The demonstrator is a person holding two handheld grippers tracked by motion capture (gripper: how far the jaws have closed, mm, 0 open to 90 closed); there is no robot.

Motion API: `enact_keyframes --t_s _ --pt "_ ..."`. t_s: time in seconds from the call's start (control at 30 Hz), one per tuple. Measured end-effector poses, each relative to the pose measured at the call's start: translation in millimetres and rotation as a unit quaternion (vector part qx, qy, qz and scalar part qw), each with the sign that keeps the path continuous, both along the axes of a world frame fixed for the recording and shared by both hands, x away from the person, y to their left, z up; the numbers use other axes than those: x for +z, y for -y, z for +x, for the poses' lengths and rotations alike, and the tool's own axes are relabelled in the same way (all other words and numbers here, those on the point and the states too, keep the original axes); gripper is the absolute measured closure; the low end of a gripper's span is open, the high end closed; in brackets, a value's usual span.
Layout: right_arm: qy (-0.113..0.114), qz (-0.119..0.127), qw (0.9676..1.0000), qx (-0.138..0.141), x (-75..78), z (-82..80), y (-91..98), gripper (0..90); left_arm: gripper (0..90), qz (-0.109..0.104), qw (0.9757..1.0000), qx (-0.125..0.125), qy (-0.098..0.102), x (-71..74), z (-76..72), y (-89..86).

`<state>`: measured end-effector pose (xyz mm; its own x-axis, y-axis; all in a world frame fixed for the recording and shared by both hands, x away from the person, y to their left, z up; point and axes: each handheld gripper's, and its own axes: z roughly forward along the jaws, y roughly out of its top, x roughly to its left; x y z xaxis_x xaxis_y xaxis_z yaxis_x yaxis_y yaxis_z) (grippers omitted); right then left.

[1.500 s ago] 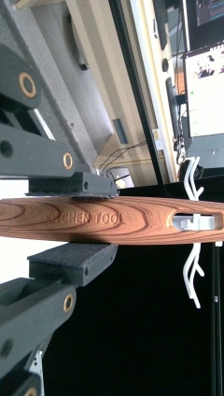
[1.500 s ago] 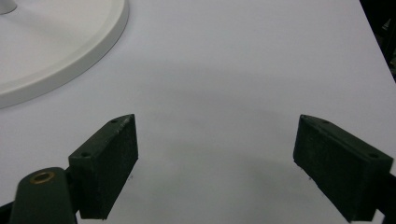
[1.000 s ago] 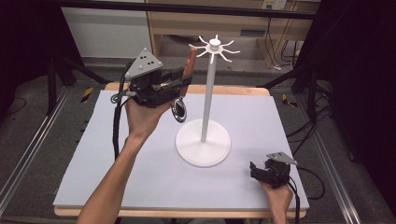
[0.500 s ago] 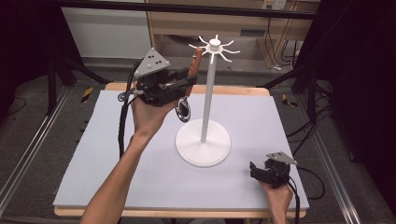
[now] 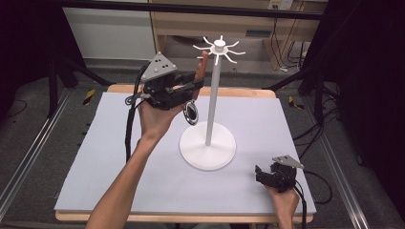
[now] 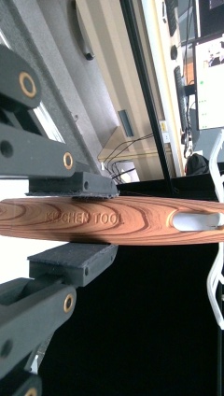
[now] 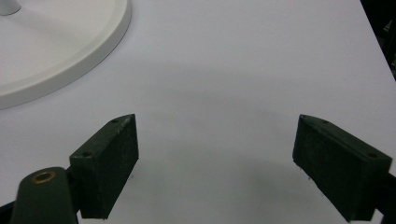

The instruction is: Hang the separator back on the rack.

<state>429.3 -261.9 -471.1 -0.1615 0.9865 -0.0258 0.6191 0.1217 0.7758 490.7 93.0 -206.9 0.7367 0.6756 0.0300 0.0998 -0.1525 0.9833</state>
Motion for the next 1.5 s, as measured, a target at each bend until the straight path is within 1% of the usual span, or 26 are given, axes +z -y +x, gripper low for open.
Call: enact_keyframes --t_s 0.1,0.17,0.3,0.4,0.43,0.63,0.67,0.83,0.93,0.97,1.07,1.1,1.17,1.2,1.3,1.4,1.43,1.47,1.5 --pt "0.0 -0.002 1.0 0.002 -0.2 0.2 0.0 14.7 66.8 -0.001 1.0 0.003 0.001 -2.1 -0.1 -0.1" --pt "0.001 -0.002 1.0 0.003 -0.2 0.2 -0.4 14.7 66.5 -0.002 1.0 0.005 -0.001 -4.0 0.6 -0.7" --pt "-0.001 -0.002 1.0 0.002 -0.4 0.3 -1.3 14.7 65.9 -0.012 0.9999 0.002 0.004 -6.5 2.3 -0.1" --pt "-0.002 -0.001 1.0 0.001 -0.2 0.3 -1.1 14.7 65.0 -0.009 0.9999 0.004 0.005 -7.0 2.1 1.4" --pt "-0.001 -0.002 1.0 0.001 -0.3 0.4 -1.0 14.7 63.9 -0.007 0.9999 0.006 0.005 -7.2 1.8 1.6" --pt "0.0 -0.004 1.0 0.003 -0.4 0.4 -1.1 14.7 57.5 -0.012 0.9999 0.008 0.009 -8.2 -0.3 0.5" --pt "-0.001 -0.004 1.0 0.003 -0.4 0.4 -1.3 14.7 55.1 -0.005 0.9999 0.011 0.011 -9.3 -1.8 -1.2" --pt "-0.002 -0.003 1.0 0.004 -0.7 0.6 -1.7 14.7 49.6 -0.001 0.9998 0.018 0.011 -17.1 -6.2 -9.9" --pt "-0.002 -0.003 1.0 0.003 -0.9 0.6 -2.3 14.7 46.9 0.001 0.9997 0.018 0.013 -23.4 -10.4 -18.2" --pt "-0.002 -0.004 1.0 0.004 -1.0 0.5 -2.2 14.7 46.3 0.002 0.9998 0.019 0.008 -25.8 -12.6 -20.7" --pt "-0.002 -0.005 1.0 0.004 -1.2 0.4 -2.1 14.7 45.0 0.002 0.9998 0.019 0.01 -34.4 -17.4 -28.8" --pt "-0.002 -0.005 1.0 0.004 -1.2 0.3 -2.1 14.7 44.6 0.002 0.9998 0.018 0.011 -36.9 -18.1 -30.9" --pt "-0.001 -0.005 1.0 0.003 -1.3 0.0 -2.1 14.7 43.9 0.007 0.9996 0.017 0.022 -43.9 -19.1 -36.8" --pt "-0.002 -0.004 1.0 0.002 -1.2 -0.2 -2.3 14.7 43.6 0.008 0.9996 0.017 0.019 -47.8 -20.5 -39.9" --pt "-0.002 -0.005 1.0 0.002 -1.5 -0.3 -2.2 14.7 43.1 0.004 0.9998 0.017 0.001 -61.5 -25.1 -50.8" --pt "-0.004 -0.005 1.0 0.001 -2.0 -0.3 -2.7 14.7 42.6 0.008 0.9997 0.022 -0.005 -73.8 -27.2 -59.3" --pt "-0.003 -0.006 1.0 0.002 -2.0 -0.2 -2.7 14.7 42.4 0.009 0.9996 0.025 -0.013 -79.5 -28.4 -62.9" --pt "-0.003 -0.006 1.0 0.002 -2.0 -0.4 -2.9 14.7 42.1 0.011 0.9993 0.028 -0.02 -83.1 -29.5 -65.1" --pt "-0.003 -0.006 1.0 0.002 -2.0 -0.4 -2.9 14.7 42.0 0.011 0.9993 0.028 -0.02 -83.1 -29.5 -65.1"
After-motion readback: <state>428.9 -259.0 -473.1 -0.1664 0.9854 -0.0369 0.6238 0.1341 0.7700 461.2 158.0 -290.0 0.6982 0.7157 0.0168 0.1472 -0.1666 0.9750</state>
